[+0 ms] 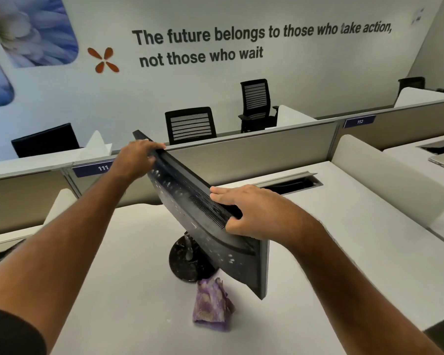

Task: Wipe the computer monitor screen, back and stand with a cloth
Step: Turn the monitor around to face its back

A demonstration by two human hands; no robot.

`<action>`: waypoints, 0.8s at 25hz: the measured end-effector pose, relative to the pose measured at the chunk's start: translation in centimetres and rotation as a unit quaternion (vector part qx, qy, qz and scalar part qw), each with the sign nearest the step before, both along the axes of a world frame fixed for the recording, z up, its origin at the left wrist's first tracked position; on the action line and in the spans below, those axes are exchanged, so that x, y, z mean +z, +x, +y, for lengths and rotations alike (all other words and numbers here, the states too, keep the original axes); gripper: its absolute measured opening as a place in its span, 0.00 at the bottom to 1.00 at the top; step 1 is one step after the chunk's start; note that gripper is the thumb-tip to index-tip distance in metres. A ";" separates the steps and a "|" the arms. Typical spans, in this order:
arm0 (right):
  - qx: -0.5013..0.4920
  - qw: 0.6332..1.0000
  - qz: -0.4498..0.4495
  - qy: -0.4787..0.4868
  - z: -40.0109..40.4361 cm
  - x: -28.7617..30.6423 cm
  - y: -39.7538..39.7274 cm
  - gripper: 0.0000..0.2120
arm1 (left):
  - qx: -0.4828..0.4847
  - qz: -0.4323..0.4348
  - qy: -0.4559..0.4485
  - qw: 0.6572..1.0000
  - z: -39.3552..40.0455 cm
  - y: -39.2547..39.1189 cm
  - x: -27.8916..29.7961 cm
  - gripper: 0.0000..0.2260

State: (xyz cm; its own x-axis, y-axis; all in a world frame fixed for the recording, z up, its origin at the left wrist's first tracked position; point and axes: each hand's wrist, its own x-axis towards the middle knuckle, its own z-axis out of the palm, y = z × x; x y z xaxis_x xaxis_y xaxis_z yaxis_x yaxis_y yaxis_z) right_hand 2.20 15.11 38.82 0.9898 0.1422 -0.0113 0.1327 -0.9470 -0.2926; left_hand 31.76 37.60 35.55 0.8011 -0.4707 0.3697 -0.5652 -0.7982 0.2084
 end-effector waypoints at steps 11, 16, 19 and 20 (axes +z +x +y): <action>-0.057 0.994 -0.086 -0.046 -5.5 -2.1 3.2 0.35 | 0.070 -0.048 0.095 0.992 2.9 -3.2 0.2 0.23; -0.100 0.974 -0.177 -0.102 -7.5 -4.3 5.3 0.37 | 0.076 -0.081 0.074 0.991 4.2 -4.9 -0.3 0.20; -0.117 0.965 -0.208 -0.112 -8.4 -5.4 6.4 0.34 | 0.086 -0.086 0.076 0.990 4.7 -5.7 -0.4 0.21; -0.122 0.963 -0.214 -0.114 -8.6 -5.6 6.8 0.32 | 0.087 -0.092 0.070 0.989 4.8 -6.0 -0.5 0.20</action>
